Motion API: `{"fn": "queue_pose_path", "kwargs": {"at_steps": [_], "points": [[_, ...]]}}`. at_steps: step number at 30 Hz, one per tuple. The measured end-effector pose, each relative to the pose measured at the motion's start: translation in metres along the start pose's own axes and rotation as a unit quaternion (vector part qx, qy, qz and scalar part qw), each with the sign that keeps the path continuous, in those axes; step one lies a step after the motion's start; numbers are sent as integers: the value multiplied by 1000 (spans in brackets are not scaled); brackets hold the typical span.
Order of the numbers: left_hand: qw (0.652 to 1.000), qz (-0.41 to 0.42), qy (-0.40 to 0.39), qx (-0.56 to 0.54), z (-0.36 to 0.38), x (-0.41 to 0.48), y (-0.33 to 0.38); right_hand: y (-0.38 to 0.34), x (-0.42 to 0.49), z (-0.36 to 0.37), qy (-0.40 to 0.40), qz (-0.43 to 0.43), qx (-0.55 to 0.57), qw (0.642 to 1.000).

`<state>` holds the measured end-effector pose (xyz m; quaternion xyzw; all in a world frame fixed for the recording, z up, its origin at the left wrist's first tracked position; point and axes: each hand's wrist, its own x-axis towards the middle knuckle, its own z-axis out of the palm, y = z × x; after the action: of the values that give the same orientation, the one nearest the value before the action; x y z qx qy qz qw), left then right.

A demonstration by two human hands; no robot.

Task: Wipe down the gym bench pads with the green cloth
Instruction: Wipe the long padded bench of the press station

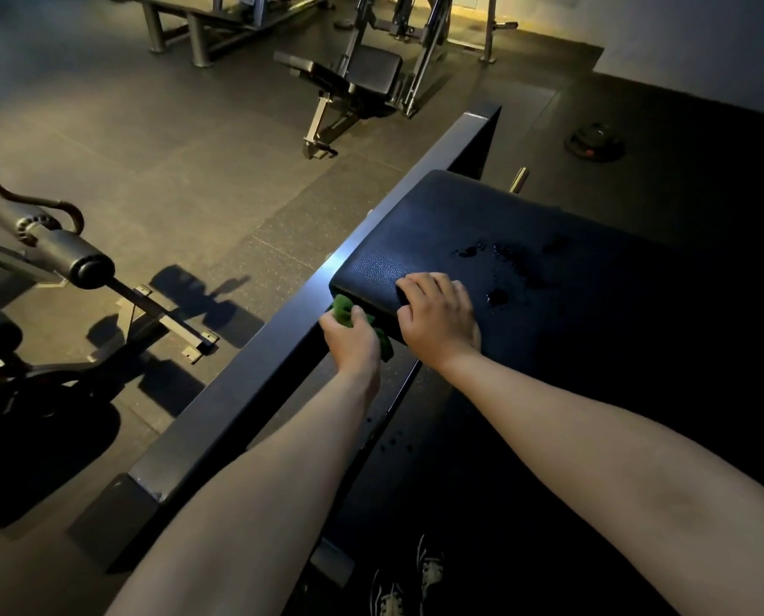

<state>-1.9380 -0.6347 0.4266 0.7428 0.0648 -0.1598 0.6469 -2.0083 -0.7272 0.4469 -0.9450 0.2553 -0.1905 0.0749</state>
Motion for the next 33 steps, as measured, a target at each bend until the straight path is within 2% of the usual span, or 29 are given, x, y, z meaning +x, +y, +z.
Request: {"fn": "queue_pose_path", "kwargs": {"at_steps": [6, 9, 11, 13, 16, 20, 25, 27, 30, 33], "points": [[975, 184, -96, 78, 4, -50, -20, 6, 2, -18, -48, 37, 103, 993], [968, 224, -90, 62, -7, -46, -11, 17, -12, -25, -20, 36, 61, 997], [973, 222, -38, 51, -10, -27, 1, 26, -24, -26, -7, 20, 39, 999], [982, 184, -5, 51, -7, -3, 11, 27, -30, -22, -1, 5, 40, 999], [992, 122, -30, 31, 8, 9, 16, 22, -25, -19, 17, 15, 54, 998], [985, 147, -27, 85, 12, 1, 2, 22, -23, -13, 35, 20, 40, 998], [952, 254, -46, 162, 10, -25, -16, 22, -22, -13, 52, 16, 57, 997], [932, 293, -101, 190, 8, -46, -21, 24, -23, -16, 42, 26, 82, 995], [876, 372, -195, 237, 3, -70, -26, 25, -23, -27, 13, 43, 131, 990], [858, 402, -205, 247, -5, -63, -22, 30, -30, -34, 2, 38, 126, 991]]}}
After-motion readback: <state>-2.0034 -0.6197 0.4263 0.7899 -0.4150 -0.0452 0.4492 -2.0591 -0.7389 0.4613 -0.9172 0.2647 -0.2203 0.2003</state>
